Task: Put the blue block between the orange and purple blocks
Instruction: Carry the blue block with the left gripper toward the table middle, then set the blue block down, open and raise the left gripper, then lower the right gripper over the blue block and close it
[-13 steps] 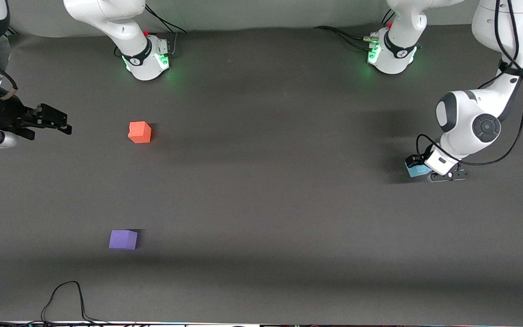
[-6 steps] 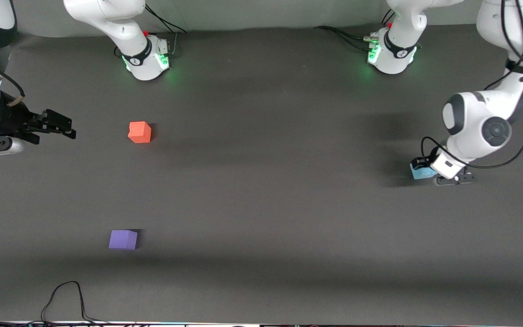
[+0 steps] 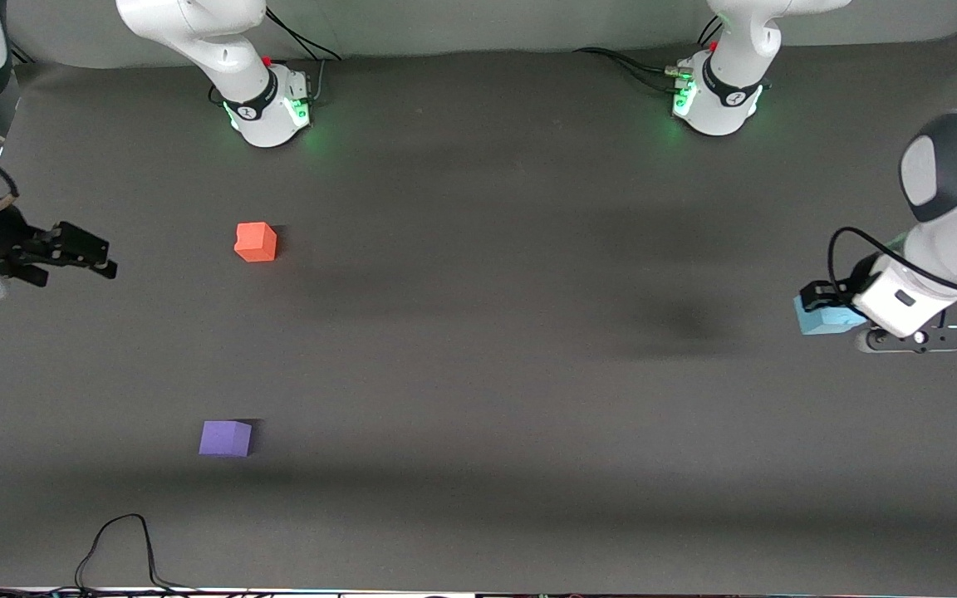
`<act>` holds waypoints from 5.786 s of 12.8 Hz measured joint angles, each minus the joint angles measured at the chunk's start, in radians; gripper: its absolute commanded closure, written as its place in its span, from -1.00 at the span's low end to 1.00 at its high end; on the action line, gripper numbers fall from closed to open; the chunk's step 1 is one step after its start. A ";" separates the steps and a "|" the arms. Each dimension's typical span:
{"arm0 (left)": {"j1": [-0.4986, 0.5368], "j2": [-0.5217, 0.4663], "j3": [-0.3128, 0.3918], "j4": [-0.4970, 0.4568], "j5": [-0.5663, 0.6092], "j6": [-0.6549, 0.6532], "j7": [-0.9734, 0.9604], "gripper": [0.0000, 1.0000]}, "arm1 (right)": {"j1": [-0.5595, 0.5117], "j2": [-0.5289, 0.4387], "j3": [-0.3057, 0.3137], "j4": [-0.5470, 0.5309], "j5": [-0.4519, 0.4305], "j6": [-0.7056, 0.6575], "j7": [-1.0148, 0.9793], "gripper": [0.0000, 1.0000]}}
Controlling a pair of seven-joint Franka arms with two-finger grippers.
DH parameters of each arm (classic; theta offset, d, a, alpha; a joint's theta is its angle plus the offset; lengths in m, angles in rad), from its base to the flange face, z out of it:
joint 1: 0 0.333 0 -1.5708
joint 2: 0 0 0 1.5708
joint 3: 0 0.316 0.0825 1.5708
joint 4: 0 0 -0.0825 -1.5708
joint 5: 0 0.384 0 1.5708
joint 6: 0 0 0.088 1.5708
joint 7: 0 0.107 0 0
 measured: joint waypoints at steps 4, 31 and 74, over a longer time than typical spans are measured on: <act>-0.321 0.129 -0.013 0.203 0.000 -0.007 -0.473 0.30 | 0.004 0.054 0.002 0.039 0.000 -0.001 0.000 -1.00; -0.674 0.633 0.011 0.634 -0.040 0.197 -0.778 -1.00 | 0.039 0.158 0.016 0.066 0.029 -0.004 0.003 -1.00; 0.057 -0.191 0.037 0.146 -0.018 -0.246 0.134 -1.00 | 0.727 0.542 0.002 -0.378 -0.128 1.036 0.628 -0.42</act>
